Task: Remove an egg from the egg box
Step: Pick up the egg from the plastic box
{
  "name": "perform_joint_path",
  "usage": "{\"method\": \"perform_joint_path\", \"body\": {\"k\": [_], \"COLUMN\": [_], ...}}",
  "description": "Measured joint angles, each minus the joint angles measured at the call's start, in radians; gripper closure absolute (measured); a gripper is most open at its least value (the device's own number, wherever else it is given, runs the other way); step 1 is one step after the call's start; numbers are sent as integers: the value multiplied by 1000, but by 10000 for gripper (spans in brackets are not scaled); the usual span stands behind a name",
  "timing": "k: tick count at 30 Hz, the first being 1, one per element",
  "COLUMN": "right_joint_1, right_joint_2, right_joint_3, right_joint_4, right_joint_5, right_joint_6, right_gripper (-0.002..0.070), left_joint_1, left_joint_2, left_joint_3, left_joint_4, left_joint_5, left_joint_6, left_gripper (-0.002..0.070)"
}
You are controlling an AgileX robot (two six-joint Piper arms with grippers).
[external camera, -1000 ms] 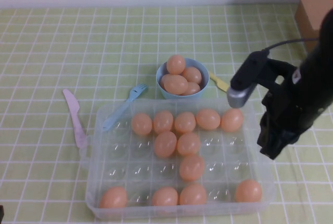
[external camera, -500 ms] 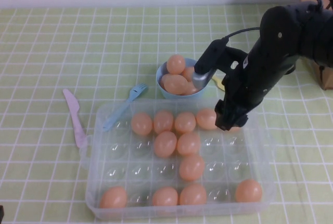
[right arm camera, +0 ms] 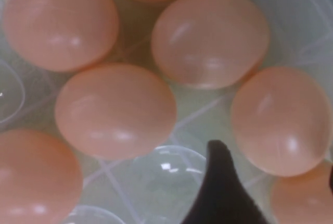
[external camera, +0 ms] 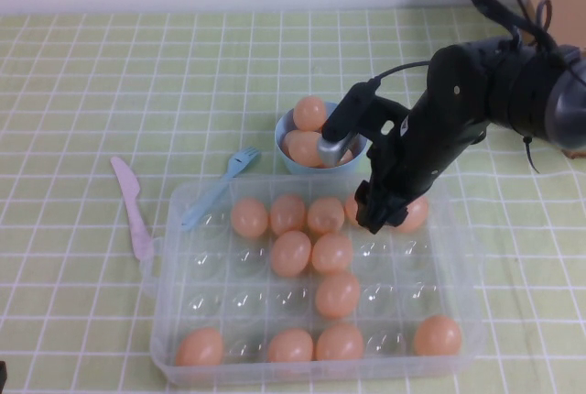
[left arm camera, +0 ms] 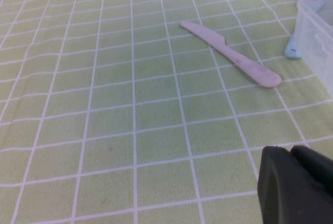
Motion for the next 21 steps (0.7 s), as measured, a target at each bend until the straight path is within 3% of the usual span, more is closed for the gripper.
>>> {"method": "perform_joint_path", "body": {"k": [21], "right_joint_1": [0], "right_joint_2": [64], "right_joint_3": [-1], "right_joint_4": [27], "right_joint_5": [-75], "right_joint_6": [0], "right_gripper": [307], "left_joint_1": [0], "left_joint_2": [0], "left_joint_3": [0], "left_joint_4": [0], "left_joint_5": [0], "left_joint_6": [0], "left_gripper": [680]}}
